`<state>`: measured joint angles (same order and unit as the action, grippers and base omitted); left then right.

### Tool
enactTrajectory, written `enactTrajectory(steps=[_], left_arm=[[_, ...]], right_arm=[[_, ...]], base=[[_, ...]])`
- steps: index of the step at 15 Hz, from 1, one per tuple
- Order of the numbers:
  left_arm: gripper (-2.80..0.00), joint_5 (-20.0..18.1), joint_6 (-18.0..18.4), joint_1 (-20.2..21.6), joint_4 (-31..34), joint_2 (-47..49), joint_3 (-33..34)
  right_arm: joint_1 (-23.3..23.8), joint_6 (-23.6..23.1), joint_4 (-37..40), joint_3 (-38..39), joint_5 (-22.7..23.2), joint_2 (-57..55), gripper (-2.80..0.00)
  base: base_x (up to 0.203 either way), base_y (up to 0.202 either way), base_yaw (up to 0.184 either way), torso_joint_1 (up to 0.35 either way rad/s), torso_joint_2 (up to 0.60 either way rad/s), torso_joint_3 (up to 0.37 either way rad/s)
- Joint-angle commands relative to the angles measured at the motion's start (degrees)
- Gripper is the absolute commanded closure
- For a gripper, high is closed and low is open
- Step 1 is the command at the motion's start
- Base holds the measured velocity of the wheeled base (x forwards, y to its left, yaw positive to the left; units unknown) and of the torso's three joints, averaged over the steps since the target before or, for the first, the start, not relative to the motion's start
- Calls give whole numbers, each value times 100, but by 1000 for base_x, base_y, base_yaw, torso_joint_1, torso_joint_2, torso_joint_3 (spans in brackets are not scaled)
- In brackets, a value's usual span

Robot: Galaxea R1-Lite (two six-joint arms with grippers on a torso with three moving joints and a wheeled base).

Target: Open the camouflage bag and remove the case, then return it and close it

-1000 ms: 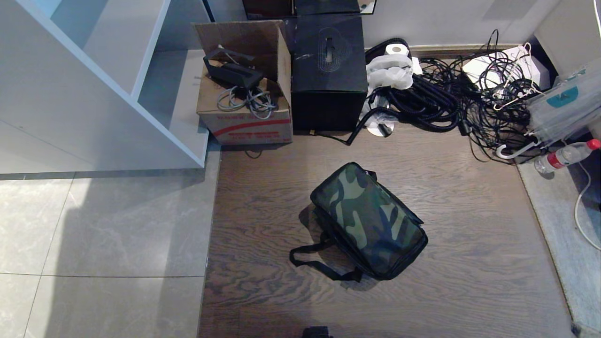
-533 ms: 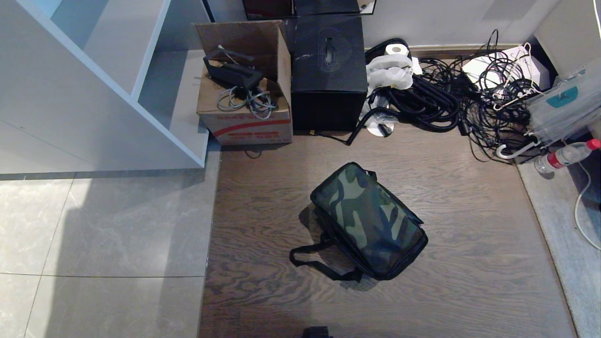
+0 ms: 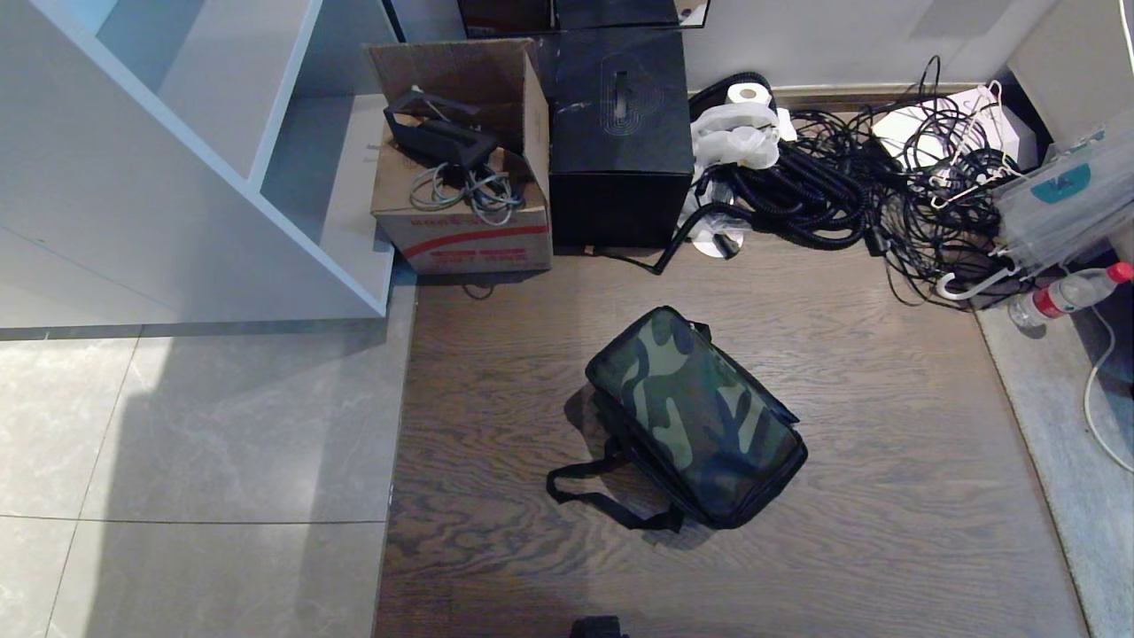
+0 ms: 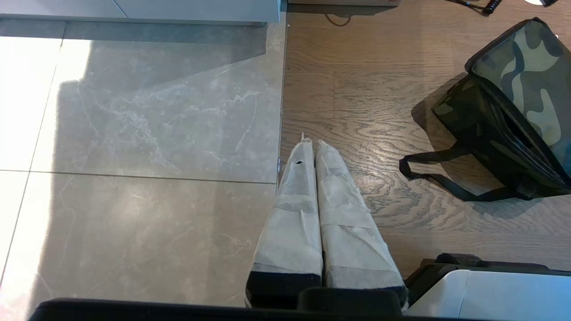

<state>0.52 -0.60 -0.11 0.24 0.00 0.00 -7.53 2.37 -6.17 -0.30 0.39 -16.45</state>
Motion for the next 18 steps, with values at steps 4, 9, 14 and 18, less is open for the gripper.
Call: enactTrajectory(steps=[4, 9, 14, 18], left_arm=[[0, 1, -2, 2, 2, 0, 0], [0, 1, -2, 2, 2, 0, 0], [0, 1, -2, -7, 2, 0, 0], [0, 1, -2, 2, 2, 0, 0]], right_arm=[[657, -738, -205, 257, 26, 909, 0], [700, -428, -131, 259, -16, 1587, 0], [702, -757, -130, 259, 32, 1592, 0], [700, -623, -122, 259, 14, 1601, 0]], base=[[0, 0, 0, 0, 0, 0], [0, 0, 0, 0, 0, 0], [0, 0, 0, 0, 0, 0], [0, 0, 0, 0, 0, 0]])
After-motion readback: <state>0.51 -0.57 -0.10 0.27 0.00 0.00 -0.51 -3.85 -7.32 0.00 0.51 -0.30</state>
